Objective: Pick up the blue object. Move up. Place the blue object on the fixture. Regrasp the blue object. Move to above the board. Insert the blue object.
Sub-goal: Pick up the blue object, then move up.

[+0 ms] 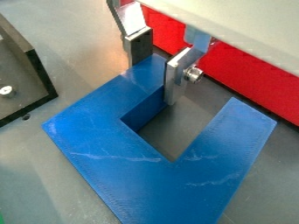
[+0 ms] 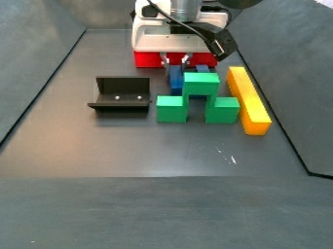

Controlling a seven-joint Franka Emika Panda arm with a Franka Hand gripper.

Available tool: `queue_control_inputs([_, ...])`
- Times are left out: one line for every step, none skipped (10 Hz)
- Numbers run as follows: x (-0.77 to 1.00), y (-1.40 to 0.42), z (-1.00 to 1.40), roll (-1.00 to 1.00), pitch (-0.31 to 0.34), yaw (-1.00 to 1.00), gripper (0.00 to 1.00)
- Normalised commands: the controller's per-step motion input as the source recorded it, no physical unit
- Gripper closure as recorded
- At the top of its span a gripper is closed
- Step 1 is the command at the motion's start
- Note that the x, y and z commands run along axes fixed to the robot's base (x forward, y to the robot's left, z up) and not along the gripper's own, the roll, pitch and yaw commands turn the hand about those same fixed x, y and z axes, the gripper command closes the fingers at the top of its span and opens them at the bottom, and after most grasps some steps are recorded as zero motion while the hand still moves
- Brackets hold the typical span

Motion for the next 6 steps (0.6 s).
queue_control_inputs([0.0,0.0,0.0,0.0,0.0,0.0,1.0])
queue_control_inputs([0.0,0.0,0.0,0.0,0.0,0.0,1.0])
queue_control_inputs([0.0,0.0,0.0,0.0,0.0,0.0,1.0])
queue_control_inputs([0.0,0.0,0.0,0.0,0.0,0.0,1.0])
queue_control_inputs([0.0,0.0,0.0,0.0,0.0,0.0,1.0])
queue_control_inputs([0.0,0.0,0.83,0.0,0.0,0.0,1.0])
